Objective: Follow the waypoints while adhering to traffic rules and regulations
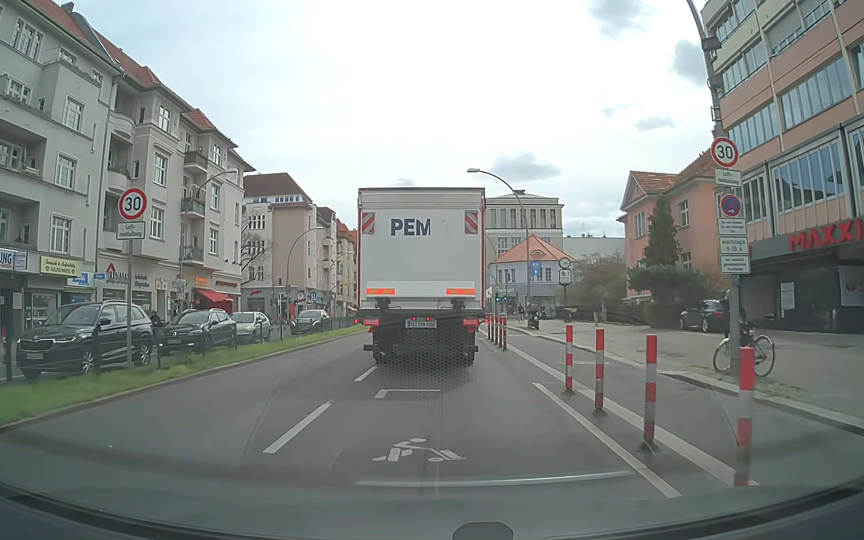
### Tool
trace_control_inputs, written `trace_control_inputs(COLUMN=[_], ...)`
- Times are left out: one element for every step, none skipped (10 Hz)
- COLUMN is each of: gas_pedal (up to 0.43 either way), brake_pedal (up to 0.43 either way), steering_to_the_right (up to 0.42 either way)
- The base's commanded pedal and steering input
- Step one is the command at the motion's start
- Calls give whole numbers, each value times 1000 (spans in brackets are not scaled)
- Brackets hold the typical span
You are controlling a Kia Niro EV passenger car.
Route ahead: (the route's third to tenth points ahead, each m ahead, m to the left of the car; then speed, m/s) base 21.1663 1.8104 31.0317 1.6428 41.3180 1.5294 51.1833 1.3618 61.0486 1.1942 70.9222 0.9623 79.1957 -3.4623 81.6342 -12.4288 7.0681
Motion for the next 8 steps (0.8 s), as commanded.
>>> trace_control_inputs(gas_pedal=[189, 177, 177, 177, 177, 177, 177, 157], brake_pedal=[0, 0, 0, 0, 0, 0, 0, 0], steering_to_the_right=[9, 9, 9, 9, 9, 8, 7, 6])
